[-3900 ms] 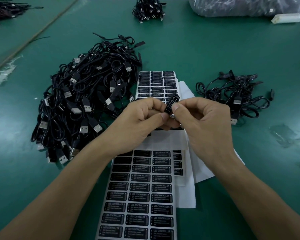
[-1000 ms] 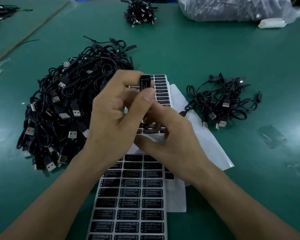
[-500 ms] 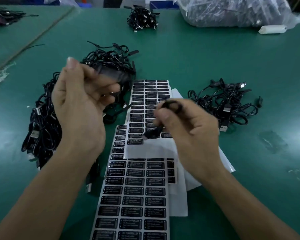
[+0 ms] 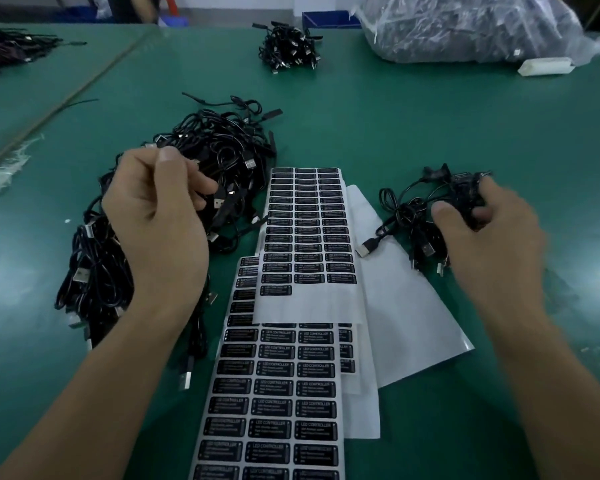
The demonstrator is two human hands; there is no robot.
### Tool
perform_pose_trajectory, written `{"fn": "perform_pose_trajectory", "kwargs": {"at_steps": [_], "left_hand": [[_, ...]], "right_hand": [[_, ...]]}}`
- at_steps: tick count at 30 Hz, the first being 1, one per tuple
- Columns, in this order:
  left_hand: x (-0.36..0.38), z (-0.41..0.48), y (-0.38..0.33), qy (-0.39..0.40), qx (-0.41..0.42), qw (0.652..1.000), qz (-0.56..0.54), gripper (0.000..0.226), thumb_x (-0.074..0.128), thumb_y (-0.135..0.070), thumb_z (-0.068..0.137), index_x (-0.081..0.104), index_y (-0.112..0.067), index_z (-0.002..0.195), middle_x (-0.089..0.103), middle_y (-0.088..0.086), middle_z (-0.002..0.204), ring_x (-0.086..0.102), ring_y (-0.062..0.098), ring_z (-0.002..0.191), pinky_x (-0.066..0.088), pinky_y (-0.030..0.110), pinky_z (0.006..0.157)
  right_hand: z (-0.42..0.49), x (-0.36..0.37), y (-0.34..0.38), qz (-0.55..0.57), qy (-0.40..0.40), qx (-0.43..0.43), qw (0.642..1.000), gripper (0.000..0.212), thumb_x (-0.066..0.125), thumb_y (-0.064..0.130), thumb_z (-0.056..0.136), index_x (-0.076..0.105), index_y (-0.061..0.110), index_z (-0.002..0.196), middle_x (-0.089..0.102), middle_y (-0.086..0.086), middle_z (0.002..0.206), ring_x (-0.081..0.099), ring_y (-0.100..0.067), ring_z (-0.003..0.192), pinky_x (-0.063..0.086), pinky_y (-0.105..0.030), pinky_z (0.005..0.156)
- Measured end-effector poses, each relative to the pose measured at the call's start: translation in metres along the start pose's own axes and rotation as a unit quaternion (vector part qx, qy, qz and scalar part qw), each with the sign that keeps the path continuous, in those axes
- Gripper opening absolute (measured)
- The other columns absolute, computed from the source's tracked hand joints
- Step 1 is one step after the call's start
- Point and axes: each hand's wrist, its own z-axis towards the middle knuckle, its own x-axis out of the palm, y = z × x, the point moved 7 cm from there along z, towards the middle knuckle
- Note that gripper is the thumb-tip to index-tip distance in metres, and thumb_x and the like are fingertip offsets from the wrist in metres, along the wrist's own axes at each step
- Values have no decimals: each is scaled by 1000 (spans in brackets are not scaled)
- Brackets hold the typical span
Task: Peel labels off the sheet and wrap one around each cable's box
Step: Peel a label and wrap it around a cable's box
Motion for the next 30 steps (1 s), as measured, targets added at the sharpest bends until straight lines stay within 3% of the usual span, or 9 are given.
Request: {"fn": "perform_pose_trajectory", "kwargs": {"at_steps": [2,4,6,9,12,16,21,26,30], "left_hand": [[5,-1,-2,40,23,996,71,21,50,-18,100,56,-29,83,63,-5,76,53,7,62,40,20,56],[14,-5,2,105,46,977,181,15,56,-19,97,59,-31,88,62,-10,82,55,4,70,45,20,61],[21,-11,7,174,79,921,339,8,61,-22,92,64,-26,98,57,-10,95,56,15,91,45,29,72],[30,-20,18,263,118,813,506,26,68,-34,85,68,-22,108,52,0,109,48,27,104,42,41,86],[30,-23,25,289,115,772,554,33,66,-42,86,72,-23,113,53,2,112,49,29,105,41,45,92],[29,-22,24,269,141,776,553,20,65,-30,94,75,-18,107,57,5,108,53,30,101,41,45,86],[24,-17,14,212,162,830,489,24,56,-30,101,73,-19,114,63,2,99,58,30,96,40,43,81],[25,-18,0,193,205,854,438,28,52,-36,103,72,-24,120,67,-2,88,61,26,85,39,38,75],[23,-20,-18,154,275,877,363,28,52,-31,107,73,-16,119,70,2,76,62,26,68,47,42,61]], "right_hand": [[-7,-4,11,-21,-41,-38,998,57,66,37,91,52,9,139,41,-9,146,39,-27,131,33,-32,111],[-17,-6,26,-1,-70,-94,993,45,68,29,91,58,16,133,43,-2,133,41,-25,126,32,-26,106],[-28,-1,39,27,-70,-159,984,30,68,21,91,67,18,121,49,3,115,54,-18,105,38,-15,95],[-43,16,55,47,-30,-244,968,16,69,9,90,74,12,105,62,0,91,53,2,74,38,-2,74],[-55,33,60,73,39,-278,957,13,68,6,92,74,12,101,62,9,78,56,-4,69,42,-7,65],[-63,51,62,84,124,-288,946,11,65,12,93,74,16,98,57,24,71,56,-6,65,39,-6,61],[-67,68,56,82,204,-258,941,11,66,15,93,75,21,97,61,23,70,59,-4,67,45,-12,61],[-65,72,54,75,217,-246,942,13,67,14,93,76,23,95,60,27,69,59,1,66,42,-9,62],[-63,73,52,77,227,-233,942,12,67,17,94,76,23,99,60,26,70,60,2,66,43,-10,62]]}}
